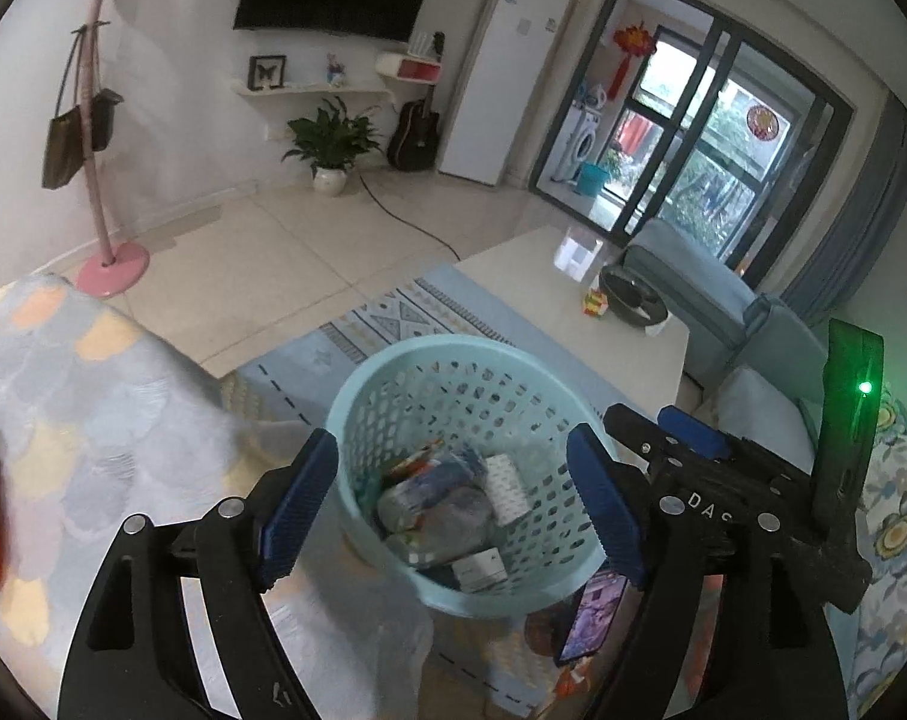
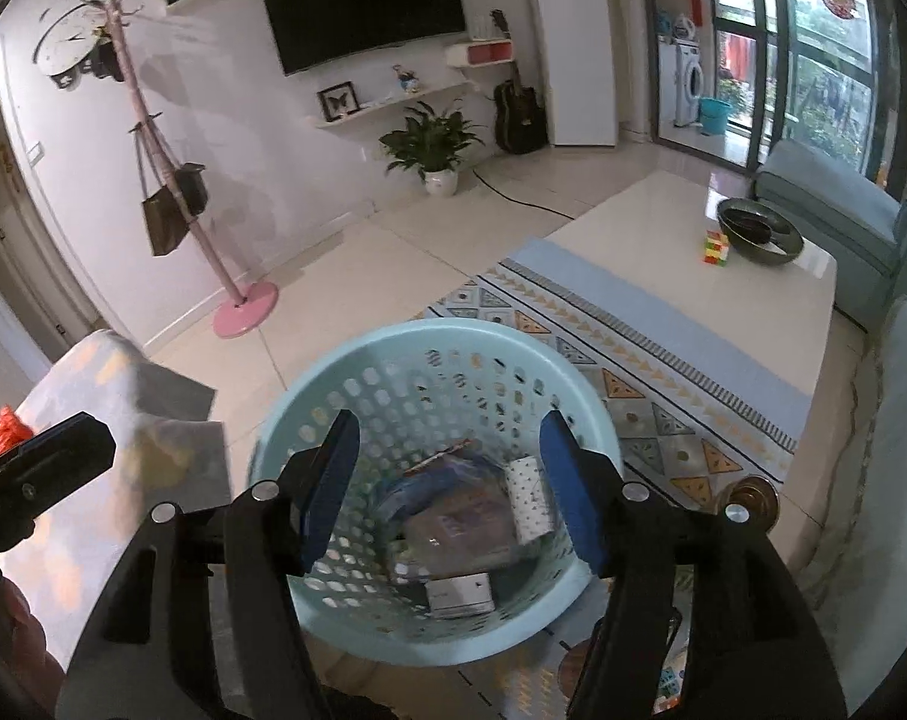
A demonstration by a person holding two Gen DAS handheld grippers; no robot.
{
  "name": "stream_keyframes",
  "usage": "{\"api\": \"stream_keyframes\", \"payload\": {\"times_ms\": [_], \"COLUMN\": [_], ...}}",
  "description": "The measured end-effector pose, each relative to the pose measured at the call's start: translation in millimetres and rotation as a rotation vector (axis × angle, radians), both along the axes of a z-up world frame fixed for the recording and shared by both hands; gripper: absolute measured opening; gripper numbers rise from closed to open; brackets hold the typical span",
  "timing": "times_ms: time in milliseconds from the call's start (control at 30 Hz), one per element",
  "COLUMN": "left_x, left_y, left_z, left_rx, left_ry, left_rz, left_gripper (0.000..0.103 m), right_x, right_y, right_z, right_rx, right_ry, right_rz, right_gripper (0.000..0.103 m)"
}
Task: Collect trash
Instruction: 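Move both open tools back to the red plastic bag on the table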
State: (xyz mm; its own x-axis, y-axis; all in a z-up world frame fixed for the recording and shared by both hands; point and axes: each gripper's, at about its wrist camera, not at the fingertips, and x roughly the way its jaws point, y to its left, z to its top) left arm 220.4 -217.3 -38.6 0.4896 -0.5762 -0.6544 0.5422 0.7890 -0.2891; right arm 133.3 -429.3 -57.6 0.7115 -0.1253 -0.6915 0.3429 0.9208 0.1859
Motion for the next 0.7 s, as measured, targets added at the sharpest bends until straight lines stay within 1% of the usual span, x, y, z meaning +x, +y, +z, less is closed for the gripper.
{"api": "stream_keyframes", "payload": {"times_ms": [200,400,600,700], "left_x": [-20.7,-40.4,-60.3,-67.1], "left_y": [40.5,84.1,143.7,176.4], "left_z": [18.3,39.1,60.4,67.5], "left_rx": [-0.026,-0.042,-0.058,-0.064], "left_ry": [-0.049,-0.101,-0.159,-0.183], "left_rz": [0.053,0.132,0.238,0.303], "left_gripper": [0.078,0.078,0.08,0.081], "right_x": [-3.5,-4.0,1.8,6.3], "right_y": [32.8,79.9,135.6,165.9], "right_z": [20.7,43.6,64.2,71.9], "right_rx": [-0.024,-0.055,-0.029,-0.041], "right_ry": [-0.04,-0.09,-0.137,-0.152], "right_rz": [0.071,0.16,0.275,0.33], "right_gripper": [0.059,0.059,0.062,0.063]}}
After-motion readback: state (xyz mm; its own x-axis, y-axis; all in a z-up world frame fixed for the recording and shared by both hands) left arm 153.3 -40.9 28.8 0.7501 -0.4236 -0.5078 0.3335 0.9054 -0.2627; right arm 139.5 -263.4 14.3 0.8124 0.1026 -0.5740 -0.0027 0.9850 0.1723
